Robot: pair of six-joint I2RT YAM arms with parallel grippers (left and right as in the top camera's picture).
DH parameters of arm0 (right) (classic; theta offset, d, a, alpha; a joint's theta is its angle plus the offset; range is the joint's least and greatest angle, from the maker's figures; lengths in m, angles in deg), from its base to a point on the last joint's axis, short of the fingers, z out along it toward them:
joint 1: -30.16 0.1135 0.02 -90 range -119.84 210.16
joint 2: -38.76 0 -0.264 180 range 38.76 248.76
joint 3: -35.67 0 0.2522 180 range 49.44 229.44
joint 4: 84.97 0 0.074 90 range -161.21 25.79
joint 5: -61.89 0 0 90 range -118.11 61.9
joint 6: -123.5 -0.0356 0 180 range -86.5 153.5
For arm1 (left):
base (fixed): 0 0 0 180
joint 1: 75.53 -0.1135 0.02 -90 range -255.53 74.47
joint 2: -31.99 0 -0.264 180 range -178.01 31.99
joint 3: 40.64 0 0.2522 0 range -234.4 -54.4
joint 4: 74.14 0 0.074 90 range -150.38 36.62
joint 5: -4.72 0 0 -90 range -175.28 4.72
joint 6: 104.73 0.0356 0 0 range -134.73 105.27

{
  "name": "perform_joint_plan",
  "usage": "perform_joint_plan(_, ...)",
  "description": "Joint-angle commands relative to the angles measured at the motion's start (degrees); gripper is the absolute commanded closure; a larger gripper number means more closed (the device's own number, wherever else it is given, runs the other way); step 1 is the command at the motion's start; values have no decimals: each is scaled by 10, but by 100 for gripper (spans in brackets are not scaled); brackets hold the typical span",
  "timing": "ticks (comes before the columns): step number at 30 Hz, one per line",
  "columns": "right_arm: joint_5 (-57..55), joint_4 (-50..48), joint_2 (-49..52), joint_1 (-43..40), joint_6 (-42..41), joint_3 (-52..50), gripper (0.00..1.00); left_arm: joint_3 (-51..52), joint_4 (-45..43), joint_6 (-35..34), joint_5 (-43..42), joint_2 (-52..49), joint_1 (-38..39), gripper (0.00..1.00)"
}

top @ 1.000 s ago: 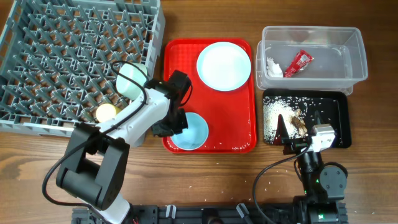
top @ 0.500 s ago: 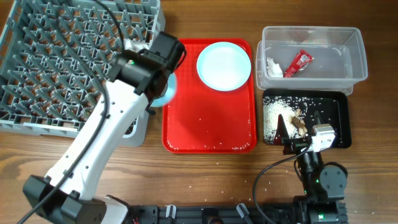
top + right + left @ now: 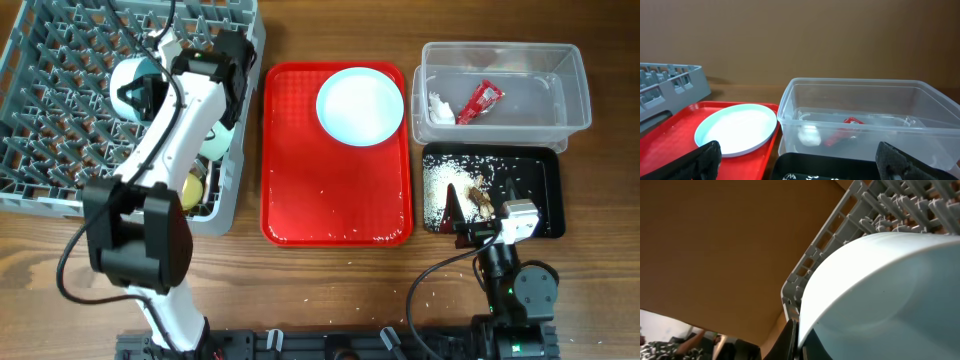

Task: Sort waste into correct bins and load items into the dishwasher rack
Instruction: 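Place the light blue bowl into the grey dish rack, then grasp the white plate edge with the left gripper and lift it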

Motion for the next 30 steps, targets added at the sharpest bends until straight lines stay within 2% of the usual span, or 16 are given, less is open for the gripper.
perform_joint_plan(1, 5, -2, -5, -2, -3, -2, 0, -1, -9, 2, -10, -35, -14, 96)
perform_joint_plan(8, 5, -2, -5, -2, -3, -2, 0, 5, -33, 2, -115, -64, -12, 96)
perform_joint_plan(14, 5, -2, -5, -2, -3, -2, 0, 5, -27, 29, -110, -64, 0, 92)
perform_joint_plan(15, 5, -2, -5, -2, -3, -2, 0, 5, -28, 29, -110, -64, 6, 88)
perform_joint_plan(17, 5, -2, -5, -2, -3, -2, 0, 5, -28, 28, -114, -64, 26, 68)
perform_joint_plan(20, 5, -2, -5, -2, -3, -2, 0, 3, -22, 28, -114, -62, 40, 44)
perform_joint_plan(22, 5, -2, -5, -2, -3, -2, 0, -9, -11, 28, -114, -49, 40, 16)
perform_joint_plan(23, 5, -2, -5, -2, -3, -2, 0, -24, -1, 23, -118, -34, 41, 6)
perform_joint_plan(24, 5, -2, -5, -2, -3, -2, 0, -46, 9, 24, -139, -14, 43, 0)
perform_joint_plan(26, 5, -2, -5, -2, -3, -2, 0, -87, 25, 24, -212, 23, 48, 0)
perform_joint_plan(30, 5, -2, -5, -2, -3, -2, 0, -116, 21, 28, -463, 115, 59, 0)
